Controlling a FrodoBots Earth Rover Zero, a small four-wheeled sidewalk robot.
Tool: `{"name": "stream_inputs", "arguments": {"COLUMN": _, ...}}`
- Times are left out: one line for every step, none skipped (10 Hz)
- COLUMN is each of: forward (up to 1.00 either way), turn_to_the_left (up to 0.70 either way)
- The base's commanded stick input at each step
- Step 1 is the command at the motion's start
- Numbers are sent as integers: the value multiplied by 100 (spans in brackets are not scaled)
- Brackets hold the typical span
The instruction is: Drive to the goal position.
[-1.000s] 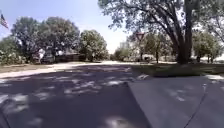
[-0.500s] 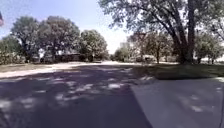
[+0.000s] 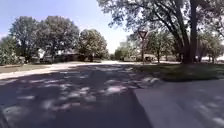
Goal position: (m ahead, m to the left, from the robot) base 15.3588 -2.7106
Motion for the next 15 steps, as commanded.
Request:
{"name": "stream_inputs", "arguments": {"forward": 70, "turn_to_the_left": 0}}
{"name": "stream_inputs", "arguments": {"forward": 70, "turn_to_the_left": 0}}
{"name": "stream_inputs", "arguments": {"forward": 70, "turn_to_the_left": 0}}
{"name": "stream_inputs", "arguments": {"forward": 70, "turn_to_the_left": 0}}
{"name": "stream_inputs", "arguments": {"forward": 70, "turn_to_the_left": 0}}
{"name": "stream_inputs", "arguments": {"forward": 70, "turn_to_the_left": 0}}
{"name": "stream_inputs", "arguments": {"forward": 70, "turn_to_the_left": 0}}
{"name": "stream_inputs", "arguments": {"forward": 70, "turn_to_the_left": 0}}
{"name": "stream_inputs", "arguments": {"forward": 70, "turn_to_the_left": 0}}
{"name": "stream_inputs", "arguments": {"forward": 70, "turn_to_the_left": 0}}
{"name": "stream_inputs", "arguments": {"forward": 70, "turn_to_the_left": 11}}
{"name": "stream_inputs", "arguments": {"forward": 70, "turn_to_the_left": 33}}
{"name": "stream_inputs", "arguments": {"forward": 70, "turn_to_the_left": 35}}
{"name": "stream_inputs", "arguments": {"forward": 70, "turn_to_the_left": 34}}
{"name": "stream_inputs", "arguments": {"forward": 70, "turn_to_the_left": 5}}
